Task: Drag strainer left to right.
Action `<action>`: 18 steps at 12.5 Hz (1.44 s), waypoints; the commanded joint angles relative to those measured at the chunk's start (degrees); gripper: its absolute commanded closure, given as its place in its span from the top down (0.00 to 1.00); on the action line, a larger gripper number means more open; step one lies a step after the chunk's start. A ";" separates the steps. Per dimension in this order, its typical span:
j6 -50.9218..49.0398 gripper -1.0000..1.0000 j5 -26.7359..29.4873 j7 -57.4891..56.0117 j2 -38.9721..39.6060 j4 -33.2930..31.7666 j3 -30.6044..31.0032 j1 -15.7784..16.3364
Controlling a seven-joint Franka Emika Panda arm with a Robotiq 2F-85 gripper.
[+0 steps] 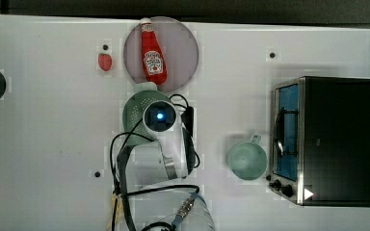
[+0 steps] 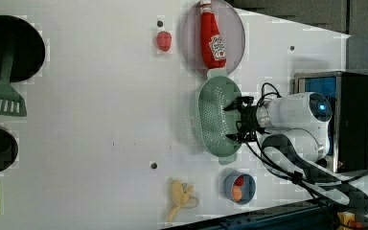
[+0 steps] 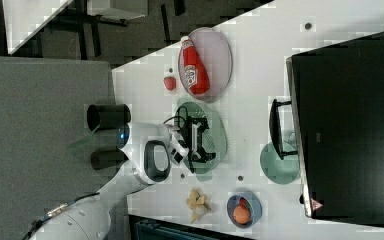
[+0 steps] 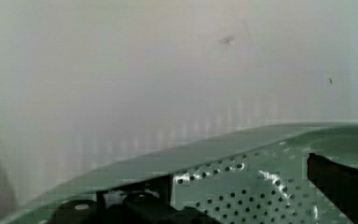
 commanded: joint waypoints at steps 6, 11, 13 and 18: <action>1.47 1.00 -0.47 -13.07 -1.50 0.08 -7.46 -0.38; 1.92 1.00 -0.47 -16.56 -1.50 0.05 -12.09 -0.43; 1.94 1.00 -0.47 -18.15 -1.49 0.06 -13.75 -0.46; 2.21 1.00 -0.39 -18.79 -2.95 0.18 -14.95 -0.41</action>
